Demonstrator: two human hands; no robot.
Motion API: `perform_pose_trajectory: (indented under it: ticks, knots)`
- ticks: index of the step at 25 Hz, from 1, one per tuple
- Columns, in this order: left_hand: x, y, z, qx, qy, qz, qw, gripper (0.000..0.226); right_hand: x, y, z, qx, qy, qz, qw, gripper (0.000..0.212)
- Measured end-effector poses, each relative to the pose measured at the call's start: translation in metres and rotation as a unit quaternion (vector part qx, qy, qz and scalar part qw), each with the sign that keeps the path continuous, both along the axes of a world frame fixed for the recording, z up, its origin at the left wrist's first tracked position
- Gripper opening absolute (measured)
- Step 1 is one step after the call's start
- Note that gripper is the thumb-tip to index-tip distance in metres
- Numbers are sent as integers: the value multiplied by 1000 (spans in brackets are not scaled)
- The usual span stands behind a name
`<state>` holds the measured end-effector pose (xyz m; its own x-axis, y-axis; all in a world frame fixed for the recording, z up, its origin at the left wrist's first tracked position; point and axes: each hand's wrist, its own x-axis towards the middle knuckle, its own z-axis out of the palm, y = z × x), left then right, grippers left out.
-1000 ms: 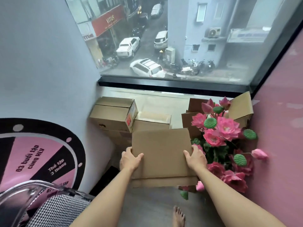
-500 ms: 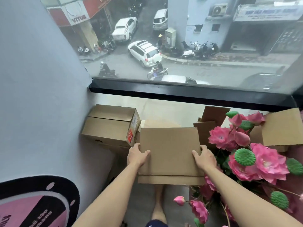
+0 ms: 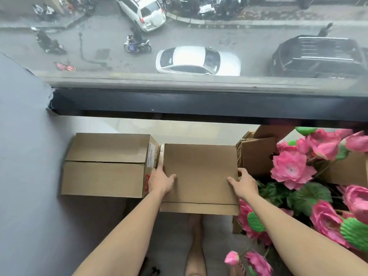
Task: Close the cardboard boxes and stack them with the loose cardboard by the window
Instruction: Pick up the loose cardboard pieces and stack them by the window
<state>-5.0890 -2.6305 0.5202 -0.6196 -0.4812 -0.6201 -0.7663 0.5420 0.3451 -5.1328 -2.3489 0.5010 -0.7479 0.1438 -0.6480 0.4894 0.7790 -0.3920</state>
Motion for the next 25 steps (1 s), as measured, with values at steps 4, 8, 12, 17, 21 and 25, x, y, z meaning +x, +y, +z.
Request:
perform_pose_trajectory:
  ticks: [4,8,12,17,21,25]
  knots:
    - [-23,-5,-34,-6,-22,-22,999,70,-19,-7,-32,4,-16,6,1000,60]
    - [-32,-5,-64,-9,-58,-47,997,82,-30,-11,-63,6,-29,21,999,58]
    - [-28,1,-83,17,-102,-68,992,94,-32,-16,-82,26,-54,43,997,64]
    - [-14,32,-91,-84,-68,-276,955,86,-17,-15,-92,48,-92,72,992,74]
    - [-5,51,-103,-74,-84,-365,924,83,-4,-11,-99,52,-110,50,991,75]
    - [-1,47,-115,-57,-80,-363,926,86,4,-20,-107,52,-110,32,992,74]
